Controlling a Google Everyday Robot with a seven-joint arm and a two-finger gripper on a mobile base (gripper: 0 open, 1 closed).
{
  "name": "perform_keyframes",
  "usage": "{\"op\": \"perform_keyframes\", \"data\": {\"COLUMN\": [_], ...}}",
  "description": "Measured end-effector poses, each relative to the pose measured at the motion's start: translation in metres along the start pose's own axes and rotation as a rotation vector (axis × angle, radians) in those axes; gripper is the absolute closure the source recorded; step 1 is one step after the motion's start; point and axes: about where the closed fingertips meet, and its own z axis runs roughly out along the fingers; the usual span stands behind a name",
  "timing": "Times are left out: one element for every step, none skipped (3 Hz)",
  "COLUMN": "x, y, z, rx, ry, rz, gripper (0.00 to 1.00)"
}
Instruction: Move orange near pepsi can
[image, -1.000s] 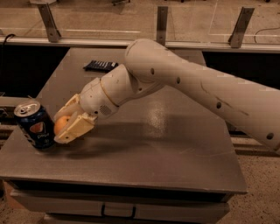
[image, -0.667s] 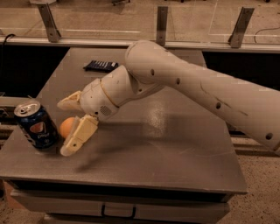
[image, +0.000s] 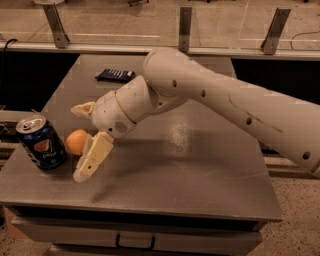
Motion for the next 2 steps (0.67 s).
{"op": "perform_keyframes", "data": {"x": [0.002,0.006], "y": [-0.001,-0.018], "z": [-0.001,-0.034], "rx": [0.000,0.074], "ry": [-0.002,0.009], "rz": [0.008,0.021], "gripper": [0.00,0.00]}}
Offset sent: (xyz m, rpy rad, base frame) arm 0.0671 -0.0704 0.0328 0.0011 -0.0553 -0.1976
